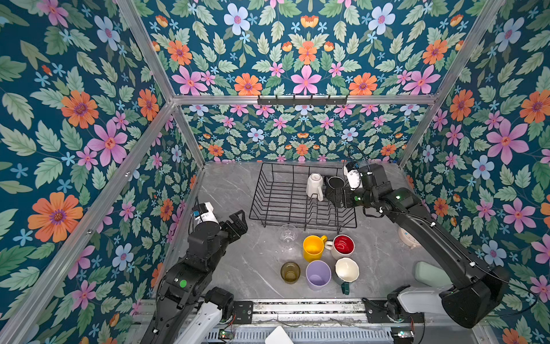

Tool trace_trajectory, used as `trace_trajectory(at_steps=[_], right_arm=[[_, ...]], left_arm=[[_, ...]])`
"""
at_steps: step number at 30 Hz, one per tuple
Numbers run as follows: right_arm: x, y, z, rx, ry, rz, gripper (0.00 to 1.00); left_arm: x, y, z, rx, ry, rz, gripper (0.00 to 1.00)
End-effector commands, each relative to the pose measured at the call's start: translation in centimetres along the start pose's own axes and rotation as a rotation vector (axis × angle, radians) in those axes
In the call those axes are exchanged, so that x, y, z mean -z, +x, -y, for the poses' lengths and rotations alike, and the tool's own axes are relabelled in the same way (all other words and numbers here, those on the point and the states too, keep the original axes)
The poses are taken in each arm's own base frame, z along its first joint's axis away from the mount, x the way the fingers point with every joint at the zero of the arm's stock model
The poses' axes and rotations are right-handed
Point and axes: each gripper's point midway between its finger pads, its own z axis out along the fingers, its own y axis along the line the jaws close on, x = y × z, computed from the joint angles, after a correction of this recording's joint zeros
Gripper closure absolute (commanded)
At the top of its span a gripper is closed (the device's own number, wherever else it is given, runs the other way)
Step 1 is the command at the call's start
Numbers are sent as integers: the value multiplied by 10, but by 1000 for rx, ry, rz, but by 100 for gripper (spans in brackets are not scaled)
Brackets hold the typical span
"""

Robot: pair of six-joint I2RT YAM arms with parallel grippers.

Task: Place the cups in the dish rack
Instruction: 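Raise the right gripper from the rack while the left gripper reaches toward the clear cup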

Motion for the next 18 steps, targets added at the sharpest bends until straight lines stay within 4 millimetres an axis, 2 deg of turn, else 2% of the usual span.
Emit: trace_trajectory(at_steps=[1, 4, 8, 11, 15, 18], right_arm=[[3, -6, -1, -1, -13, 33, 1], [4, -3, 0, 7, -14, 38, 1], [4, 0, 4, 22, 2, 41, 1], [3, 0, 6, 36, 11, 37, 1], [1, 3, 4, 35, -2, 26, 1], [1, 4, 4, 25, -5, 31, 1]], left_arm=[[-8, 18, 1, 28, 13, -79, 10], [-18, 33, 4, 25, 25, -147, 15], [-32, 65, 11, 34, 48, -318, 23], [-35, 86, 14, 33, 44, -405, 29], [-28, 105, 27, -58, 15, -423, 29], [-30, 119, 27, -129, -50, -458, 28]])
